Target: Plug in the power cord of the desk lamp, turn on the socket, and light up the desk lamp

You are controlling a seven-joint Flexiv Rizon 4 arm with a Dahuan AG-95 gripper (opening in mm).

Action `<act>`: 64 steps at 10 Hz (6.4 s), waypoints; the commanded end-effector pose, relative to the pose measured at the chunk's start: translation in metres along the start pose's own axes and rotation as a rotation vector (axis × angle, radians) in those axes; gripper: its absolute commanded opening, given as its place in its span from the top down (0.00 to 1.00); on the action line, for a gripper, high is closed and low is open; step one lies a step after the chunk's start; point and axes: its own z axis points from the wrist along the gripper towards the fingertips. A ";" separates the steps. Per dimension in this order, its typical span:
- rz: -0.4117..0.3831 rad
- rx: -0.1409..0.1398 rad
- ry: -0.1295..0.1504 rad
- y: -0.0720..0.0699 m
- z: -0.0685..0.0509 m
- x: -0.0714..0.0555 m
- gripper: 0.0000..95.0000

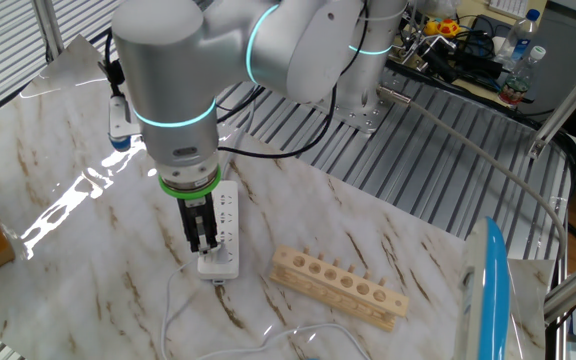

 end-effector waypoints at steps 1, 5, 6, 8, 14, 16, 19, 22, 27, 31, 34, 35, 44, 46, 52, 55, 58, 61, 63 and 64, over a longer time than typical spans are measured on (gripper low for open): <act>0.012 -0.019 0.006 0.000 0.001 0.001 1.00; 0.026 -0.036 0.001 0.001 0.006 0.002 1.00; 0.029 -0.041 0.000 0.001 0.006 0.002 1.00; 0.035 -0.054 -0.018 0.001 0.007 0.003 1.00; 0.057 -0.081 -0.067 0.003 0.014 0.004 1.00; 0.054 -0.074 -0.075 0.004 0.017 0.004 1.00; 0.047 -0.056 -0.094 0.005 0.022 0.005 1.00; 0.034 -0.039 -0.113 0.006 0.027 0.005 1.00; 0.038 -0.020 -0.116 0.007 0.030 0.006 1.00; 0.008 0.023 -0.049 0.002 0.000 0.006 1.00; -0.047 0.045 -0.041 -0.001 -0.010 0.006 1.00; -0.080 0.051 -0.041 -0.002 -0.014 0.006 1.00; -0.669 0.184 0.002 -0.005 -0.022 0.005 1.00; -0.722 0.179 0.014 -0.006 -0.022 0.005 1.00; -0.974 0.210 0.157 -0.007 -0.020 0.003 0.80; -1.013 0.227 0.216 -0.011 -0.020 0.003 0.80; -1.010 0.231 0.215 -0.017 -0.017 0.009 0.80; -0.830 0.230 0.183 -0.020 -0.016 0.010 1.00; -0.639 0.230 0.129 -0.021 -0.017 0.010 1.00; -0.542 0.229 0.114 -0.021 -0.017 0.010 1.00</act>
